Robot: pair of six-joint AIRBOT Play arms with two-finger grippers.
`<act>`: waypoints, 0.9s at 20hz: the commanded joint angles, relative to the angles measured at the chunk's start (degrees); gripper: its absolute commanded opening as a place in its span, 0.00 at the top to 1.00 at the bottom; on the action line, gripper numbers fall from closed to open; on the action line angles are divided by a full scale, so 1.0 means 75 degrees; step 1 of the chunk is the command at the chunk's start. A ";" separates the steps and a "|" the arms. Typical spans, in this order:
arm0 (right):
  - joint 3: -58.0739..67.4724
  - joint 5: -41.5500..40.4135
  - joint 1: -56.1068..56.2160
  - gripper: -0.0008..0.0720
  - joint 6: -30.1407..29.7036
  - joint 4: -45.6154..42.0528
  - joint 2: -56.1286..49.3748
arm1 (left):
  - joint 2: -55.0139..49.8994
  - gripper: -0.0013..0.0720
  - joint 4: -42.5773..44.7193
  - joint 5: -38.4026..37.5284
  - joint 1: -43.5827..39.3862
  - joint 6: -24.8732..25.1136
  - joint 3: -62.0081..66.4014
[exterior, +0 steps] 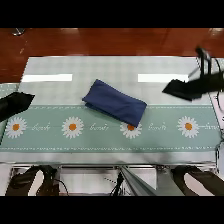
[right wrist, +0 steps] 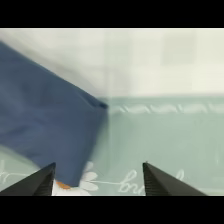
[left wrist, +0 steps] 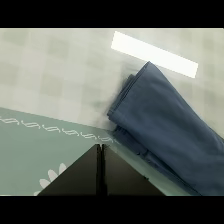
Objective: Fold the shirts.
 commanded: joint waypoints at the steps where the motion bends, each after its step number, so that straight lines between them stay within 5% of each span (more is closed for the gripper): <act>1: -0.3375 -0.2133 -0.0221 0.14 0.0997 0.0965 0.1492 | -0.0006 0.96 0.0000 0.0050 0.0006 0.0000 -0.0006; 8: -0.3561 -0.2643 0.0615 0.14 -0.2075 0.4672 -0.0918 | -0.0006 0.96 -0.0003 0.0067 0.0006 -0.0023 -0.0079; 16: -0.1664 -0.2011 0.0828 0.14 -0.2643 0.4893 -0.3261 | -0.0006 0.96 -0.0003 0.0070 0.0006 -0.0023 -0.0079; 18: -0.1451 -0.1661 0.0828 0.25 -0.2856 0.5106 -0.3494 | -0.0006 0.96 0.0000 0.0070 0.0006 -0.0023 -0.0082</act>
